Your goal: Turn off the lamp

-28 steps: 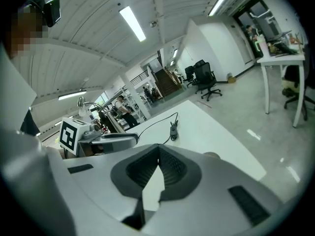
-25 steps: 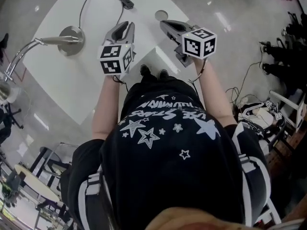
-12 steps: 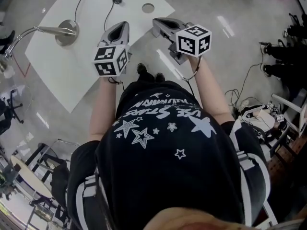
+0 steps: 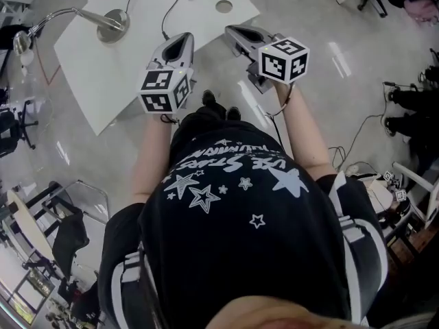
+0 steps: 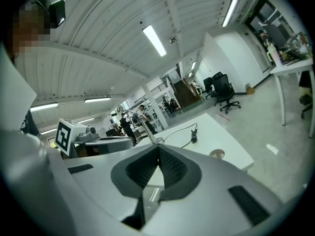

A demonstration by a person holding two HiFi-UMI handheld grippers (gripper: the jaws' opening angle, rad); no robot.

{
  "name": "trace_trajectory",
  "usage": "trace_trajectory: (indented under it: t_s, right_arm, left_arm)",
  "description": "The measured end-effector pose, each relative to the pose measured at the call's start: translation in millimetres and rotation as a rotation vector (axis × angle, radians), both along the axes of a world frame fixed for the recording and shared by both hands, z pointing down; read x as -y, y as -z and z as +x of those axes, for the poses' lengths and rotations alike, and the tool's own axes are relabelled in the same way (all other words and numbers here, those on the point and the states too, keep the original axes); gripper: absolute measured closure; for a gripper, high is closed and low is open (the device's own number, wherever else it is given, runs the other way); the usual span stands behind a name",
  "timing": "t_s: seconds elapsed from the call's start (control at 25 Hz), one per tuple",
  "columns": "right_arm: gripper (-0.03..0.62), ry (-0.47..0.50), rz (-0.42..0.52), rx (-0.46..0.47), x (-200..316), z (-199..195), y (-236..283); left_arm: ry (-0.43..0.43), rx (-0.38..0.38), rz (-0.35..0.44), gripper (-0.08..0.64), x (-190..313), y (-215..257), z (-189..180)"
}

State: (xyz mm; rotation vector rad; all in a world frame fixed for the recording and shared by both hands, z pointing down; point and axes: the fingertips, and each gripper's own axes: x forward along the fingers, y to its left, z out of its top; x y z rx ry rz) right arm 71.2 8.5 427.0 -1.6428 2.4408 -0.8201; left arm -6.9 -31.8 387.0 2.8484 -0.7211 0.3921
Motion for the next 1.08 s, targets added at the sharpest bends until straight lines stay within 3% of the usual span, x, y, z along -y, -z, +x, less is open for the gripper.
trace_trajectory:
  t_s: [0.68, 1.08]
  right_arm:
    - [0.586, 0.049, -0.017, -0.088, -16, -38, 3]
    - [0.586, 0.057, 0.011, -0.118, 22, -104, 22]
  left_arm:
    - [0.056, -0.058, -0.028, 0.548, -18, 6, -45]
    - [0.108, -0.099, -0.029, 0.548, 7, 19, -124]
